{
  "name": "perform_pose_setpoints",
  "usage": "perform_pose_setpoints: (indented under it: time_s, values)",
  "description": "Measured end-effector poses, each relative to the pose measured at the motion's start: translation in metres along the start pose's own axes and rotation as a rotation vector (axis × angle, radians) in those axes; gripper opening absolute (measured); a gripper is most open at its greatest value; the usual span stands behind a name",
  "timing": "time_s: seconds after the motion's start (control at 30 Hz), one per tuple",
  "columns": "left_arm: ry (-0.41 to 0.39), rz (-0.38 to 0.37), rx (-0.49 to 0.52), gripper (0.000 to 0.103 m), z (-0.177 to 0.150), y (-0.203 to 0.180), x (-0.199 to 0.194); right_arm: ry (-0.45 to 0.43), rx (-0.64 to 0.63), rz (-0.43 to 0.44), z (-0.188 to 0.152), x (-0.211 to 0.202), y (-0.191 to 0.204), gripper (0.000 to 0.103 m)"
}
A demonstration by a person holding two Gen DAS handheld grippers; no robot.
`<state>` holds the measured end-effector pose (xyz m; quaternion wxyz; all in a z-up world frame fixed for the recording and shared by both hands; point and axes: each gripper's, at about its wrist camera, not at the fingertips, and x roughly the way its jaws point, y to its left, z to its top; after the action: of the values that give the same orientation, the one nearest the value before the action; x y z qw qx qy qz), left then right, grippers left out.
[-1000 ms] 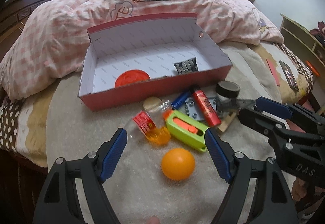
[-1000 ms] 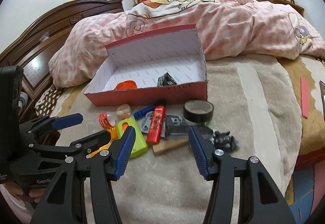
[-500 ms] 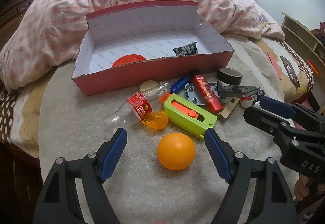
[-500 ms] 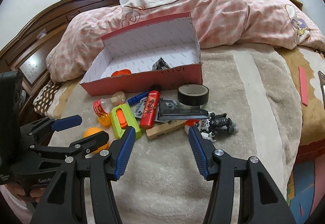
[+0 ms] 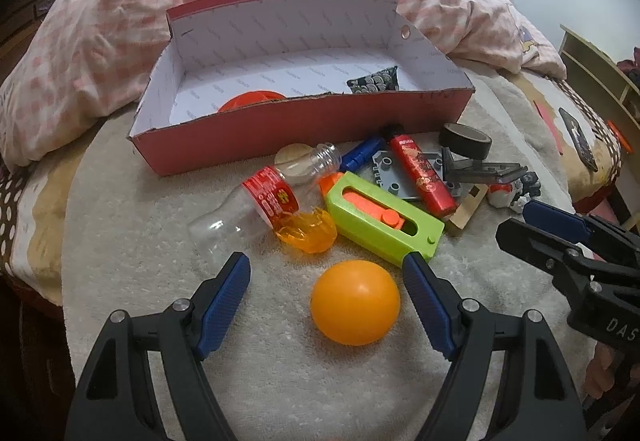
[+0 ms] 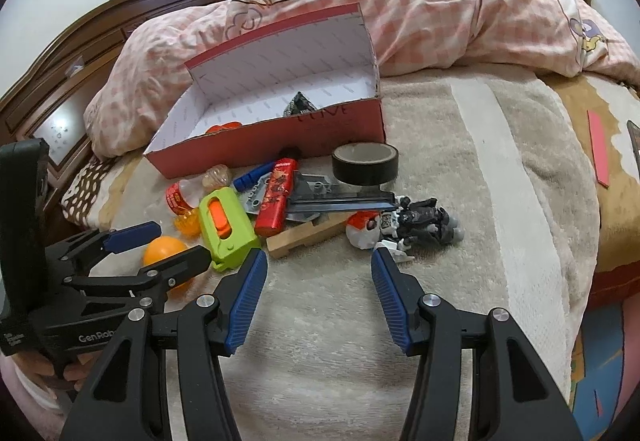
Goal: Organize objects
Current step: 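Move back to the pile and grasp the orange ball with the left tool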
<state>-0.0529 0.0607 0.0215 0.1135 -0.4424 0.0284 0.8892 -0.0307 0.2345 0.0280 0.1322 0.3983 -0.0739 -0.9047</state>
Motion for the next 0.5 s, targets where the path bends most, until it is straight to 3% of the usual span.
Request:
perform_pose_setpoints:
  time_s: [0.27,0.5]
  values:
    - [0.011,-0.016,0.047,0.079,-0.012,-0.008,-0.002,-0.007,0.006,-0.016,-0.002,-0.003,-0.005,0.056]
    - [0.007,-0.018,0.028,0.078,-0.011,-0.007,0.004,-0.036,0.01,-0.024,0.0,-0.007,-0.007,0.056]
